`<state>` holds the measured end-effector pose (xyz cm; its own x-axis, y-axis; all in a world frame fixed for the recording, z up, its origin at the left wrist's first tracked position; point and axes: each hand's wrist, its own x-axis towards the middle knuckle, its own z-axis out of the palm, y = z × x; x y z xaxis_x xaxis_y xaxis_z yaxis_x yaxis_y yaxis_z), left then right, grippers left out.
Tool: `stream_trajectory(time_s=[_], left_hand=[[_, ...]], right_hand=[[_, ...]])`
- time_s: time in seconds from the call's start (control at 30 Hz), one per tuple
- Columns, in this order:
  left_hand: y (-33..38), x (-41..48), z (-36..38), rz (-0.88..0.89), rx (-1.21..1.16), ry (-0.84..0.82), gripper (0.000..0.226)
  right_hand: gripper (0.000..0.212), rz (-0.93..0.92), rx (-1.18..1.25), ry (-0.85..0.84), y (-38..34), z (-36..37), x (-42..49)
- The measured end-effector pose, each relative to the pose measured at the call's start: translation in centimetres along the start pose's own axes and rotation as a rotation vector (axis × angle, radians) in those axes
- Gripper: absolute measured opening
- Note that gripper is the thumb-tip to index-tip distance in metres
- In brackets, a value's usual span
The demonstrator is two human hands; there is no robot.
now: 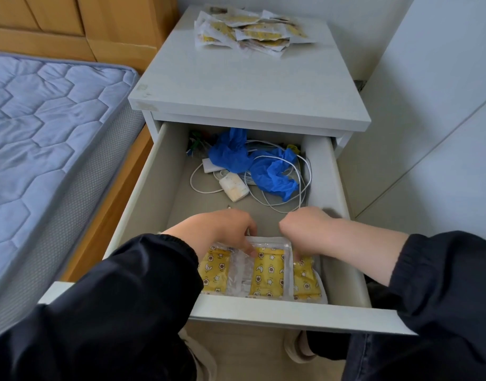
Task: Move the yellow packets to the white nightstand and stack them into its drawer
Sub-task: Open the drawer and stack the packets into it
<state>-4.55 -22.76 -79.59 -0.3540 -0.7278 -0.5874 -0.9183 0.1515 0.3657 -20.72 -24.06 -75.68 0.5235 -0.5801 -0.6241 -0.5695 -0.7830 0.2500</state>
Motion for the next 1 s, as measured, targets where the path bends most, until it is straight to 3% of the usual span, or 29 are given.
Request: stream_trajectory(time_s=[0.1,0.37,0.47,0.53,0.63,0.73,0.83,1.0], left_hand=[[-0.1,0.1,0.1,0.019,0.042,0.039,0.037],[-0.2,0.3,0.2,0.027,0.047,0.144,0.023],[-0.4,0.4,0.3,0.007,0.012,0.136,0.021],[-0.4,0.5,0.5,0.000,-0.002,0.129,0.019],[-0.4,0.7,0.6,-0.013,-0.056,0.114,0.015],[-0.4,0.8,0.8,-0.037,-0.148,0.078,0.017],[-0.6,0.8,0.8,-0.039,-0.122,0.087,0.018],[-0.6,0.6,0.1,-0.070,0.075,0.216,0.034]], right_hand=[[0.011,-0.003,-0.099,-0.023,-0.5,0.5,-0.2],[0.046,0.013,-0.104,-0.088,0.3,0.3,-0.6],[0.036,0.013,-0.043,-0.056,0.7,-0.4,-1.0],[0.040,0.012,-0.029,-0.051,0.4,-0.7,-1.3],[0.041,-0.010,-0.065,-0.152,-0.8,0.0,-1.3],[0.055,-0.033,-0.059,-0.235,-1.6,0.8,-1.3],[0.045,-0.029,0.013,-0.216,-0.9,0.7,-1.4],[0.032,0.010,0.093,-0.033,0.4,0.5,-1.6]])
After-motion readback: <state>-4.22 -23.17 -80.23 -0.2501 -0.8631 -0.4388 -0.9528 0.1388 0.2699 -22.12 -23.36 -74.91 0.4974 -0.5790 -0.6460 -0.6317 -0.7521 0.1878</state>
